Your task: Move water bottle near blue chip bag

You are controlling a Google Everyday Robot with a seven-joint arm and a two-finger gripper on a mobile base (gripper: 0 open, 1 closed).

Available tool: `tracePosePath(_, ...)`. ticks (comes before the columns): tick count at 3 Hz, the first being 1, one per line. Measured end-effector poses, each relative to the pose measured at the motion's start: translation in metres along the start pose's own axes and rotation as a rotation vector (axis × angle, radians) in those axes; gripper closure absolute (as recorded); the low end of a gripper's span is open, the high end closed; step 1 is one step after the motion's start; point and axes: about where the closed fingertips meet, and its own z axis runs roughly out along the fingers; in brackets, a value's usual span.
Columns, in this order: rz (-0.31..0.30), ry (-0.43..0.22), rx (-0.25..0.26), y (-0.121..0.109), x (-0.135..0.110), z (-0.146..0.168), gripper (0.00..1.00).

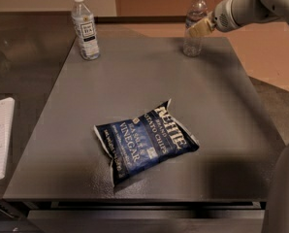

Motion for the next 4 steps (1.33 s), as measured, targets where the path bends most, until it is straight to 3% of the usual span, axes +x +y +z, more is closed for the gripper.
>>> tracePosePath(1,-0.013,-0.021,-0.011,0.003,-0.007,-0.012,0.87)
tracePosePath(2,-0.035,-0.032,-0.055,0.017,-0.015,-0.039,1.0)
tracePosePath(4,-0.087,0.025,-0.261,0.079,-0.005,-0.103,1.0)
